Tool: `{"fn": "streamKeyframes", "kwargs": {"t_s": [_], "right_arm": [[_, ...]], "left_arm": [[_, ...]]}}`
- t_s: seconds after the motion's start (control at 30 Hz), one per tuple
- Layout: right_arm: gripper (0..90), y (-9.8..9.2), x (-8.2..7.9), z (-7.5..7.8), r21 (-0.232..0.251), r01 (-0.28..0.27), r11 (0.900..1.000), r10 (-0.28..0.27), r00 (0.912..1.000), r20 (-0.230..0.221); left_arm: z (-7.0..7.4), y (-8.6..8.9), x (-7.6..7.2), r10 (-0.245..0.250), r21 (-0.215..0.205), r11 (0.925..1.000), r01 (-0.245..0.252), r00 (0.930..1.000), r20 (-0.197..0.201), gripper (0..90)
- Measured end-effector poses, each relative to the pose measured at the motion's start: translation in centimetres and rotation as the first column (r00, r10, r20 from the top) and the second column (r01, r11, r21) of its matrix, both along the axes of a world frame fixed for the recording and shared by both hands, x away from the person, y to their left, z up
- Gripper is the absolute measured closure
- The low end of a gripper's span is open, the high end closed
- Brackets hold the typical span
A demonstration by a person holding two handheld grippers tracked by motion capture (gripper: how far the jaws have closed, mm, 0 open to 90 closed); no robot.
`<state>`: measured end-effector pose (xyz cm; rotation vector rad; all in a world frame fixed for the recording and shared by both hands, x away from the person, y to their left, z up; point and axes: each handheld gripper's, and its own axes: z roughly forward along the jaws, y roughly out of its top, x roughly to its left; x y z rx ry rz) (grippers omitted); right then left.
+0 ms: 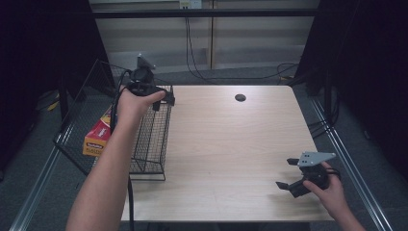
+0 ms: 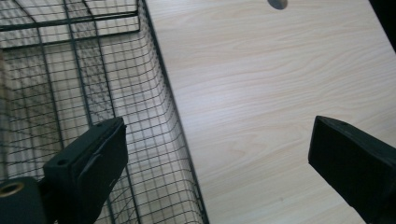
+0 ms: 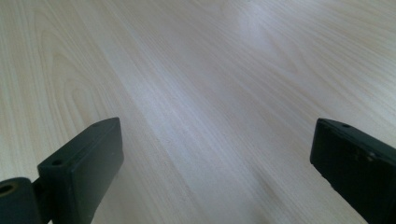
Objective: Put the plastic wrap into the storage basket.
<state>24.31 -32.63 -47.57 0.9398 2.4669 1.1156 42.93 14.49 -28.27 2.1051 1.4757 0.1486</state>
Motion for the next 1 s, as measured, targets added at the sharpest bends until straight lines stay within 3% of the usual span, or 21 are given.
{"fn": "streamKeyframes", "kwargs": {"t_s": [0.57, 0.93, 1.0], "right_arm": [[2.6, 0.2, 0.1, -0.1, -0.002, -0.008, 1.000, 0.008, 1.0000, -0.001], [2.6, 0.1, 0.0, -0.1, 0.001, -0.012, 1.000, 0.012, 0.9999, -0.005], [2.7, 0.1, 0.0, -0.1, -0.005, -0.009, 1.000, 0.009, 1.0000, 0.000]], "left_arm": [[-1.3, -3.0, -0.4, -0.100, -0.001, 0.9950, 0.100, 0.9950, -0.004, 4.9], [-2.4, -4.9, -0.8, -0.177, -0.007, 0.9842, 0.177, 0.9841, -0.012, 5.1], [-2.6, -5.2, -0.9, -0.174, -0.015, 0.9847, 0.174, 0.9847, -0.012, 5.1]]}}
